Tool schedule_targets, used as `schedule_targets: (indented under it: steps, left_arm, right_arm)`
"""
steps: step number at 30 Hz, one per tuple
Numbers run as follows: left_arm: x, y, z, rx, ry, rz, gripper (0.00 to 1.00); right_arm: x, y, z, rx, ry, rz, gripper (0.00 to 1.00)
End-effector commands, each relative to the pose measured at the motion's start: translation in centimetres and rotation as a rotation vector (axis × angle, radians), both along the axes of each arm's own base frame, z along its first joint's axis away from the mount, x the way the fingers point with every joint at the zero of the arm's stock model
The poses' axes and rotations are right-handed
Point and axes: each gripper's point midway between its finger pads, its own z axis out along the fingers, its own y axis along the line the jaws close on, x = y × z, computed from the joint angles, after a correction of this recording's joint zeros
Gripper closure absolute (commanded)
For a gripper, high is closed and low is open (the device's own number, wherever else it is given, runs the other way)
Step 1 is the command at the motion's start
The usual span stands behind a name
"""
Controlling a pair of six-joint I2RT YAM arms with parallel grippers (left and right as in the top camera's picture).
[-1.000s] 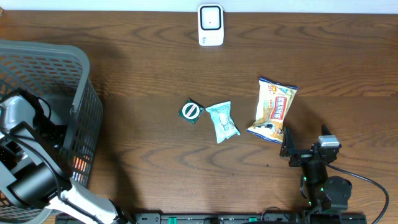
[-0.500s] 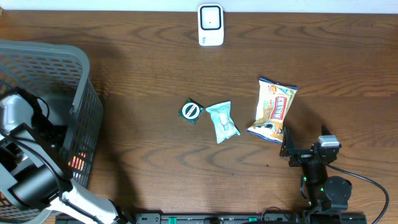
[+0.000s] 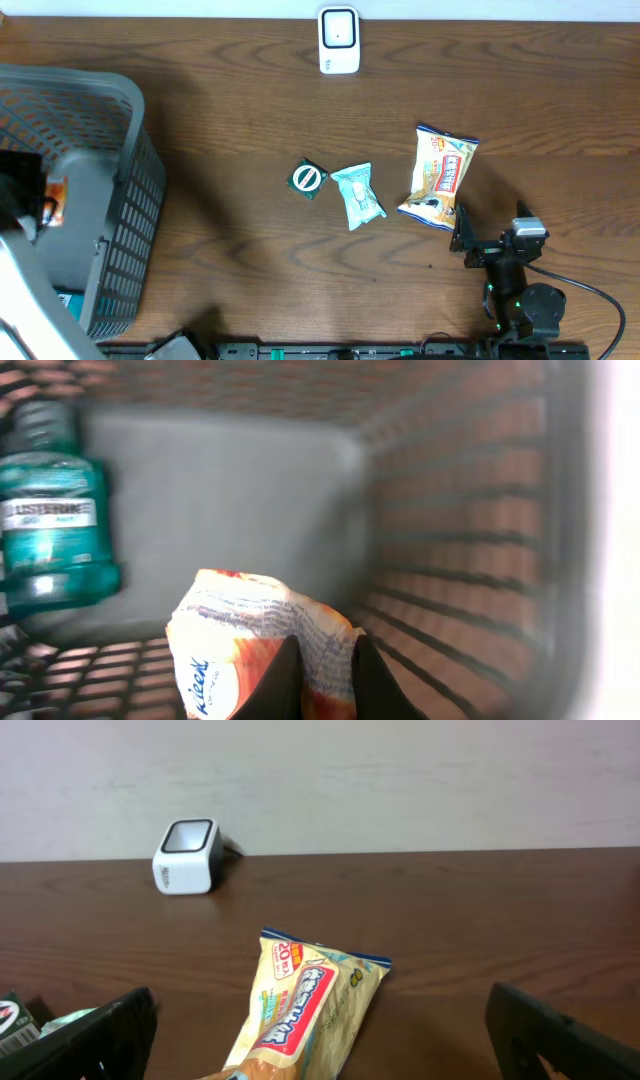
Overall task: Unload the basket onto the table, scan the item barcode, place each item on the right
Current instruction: 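Reach the left gripper into the basket and grasp the orange-white tissue pack, then carry the tissue pack to the scanner and set it beside the pouch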
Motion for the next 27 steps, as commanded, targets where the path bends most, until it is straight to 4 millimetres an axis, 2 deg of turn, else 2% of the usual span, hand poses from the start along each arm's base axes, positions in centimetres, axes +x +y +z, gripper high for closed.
schedule_targets:
  steps: [1,4,6,9,11,16,23,27]
  left_arm:
    - [0.5,-5.5,4.7,0.05,-0.208,-0.178,0.92]
    - [0.6,-9.8,7.1,0.084,-0.31,-0.335,0.92]
    - [0.6,-12.9,7.9,0.082,-0.351,-0.459,0.93]
    - [0.8,-17.3,7.5,0.092,-0.343,-0.683,0.93]
    - [1.0,-20.0,6.3,0.08,-0.307,-0.81,0.93]
    - [2.4,-25.5,1.2,0.062,-0.164,-1.008,0.93]
    - [5.2,-34.1,-9.0,0.023,0.062,-1.172,0.93]
    - [6.8,-37.3,-14.5,0.027,0.186,-1.22,0.93]
  right_arm:
    - [0.0,0.2,-0.1,0.009,0.001,0.005,0.01]
    - [0.0,0.2,-0.1,0.009,0.001,0.005,0.01]
    - [0.0,0.2,-0.1,0.009,0.001,0.005,0.01]
    - [0.0,0.2,-0.1,0.009,0.001,0.005,0.01]
    - [0.0,0.2,-0.1,0.009,0.001,0.005,0.01]
    - [0.0,0.2,-0.1,0.009,0.001,0.005,0.01]
    - [0.0,0.2,-0.1,0.009,0.001,0.005,0.01]
    - [0.0,0.2,-0.1,0.009,0.001,0.005,0.01]
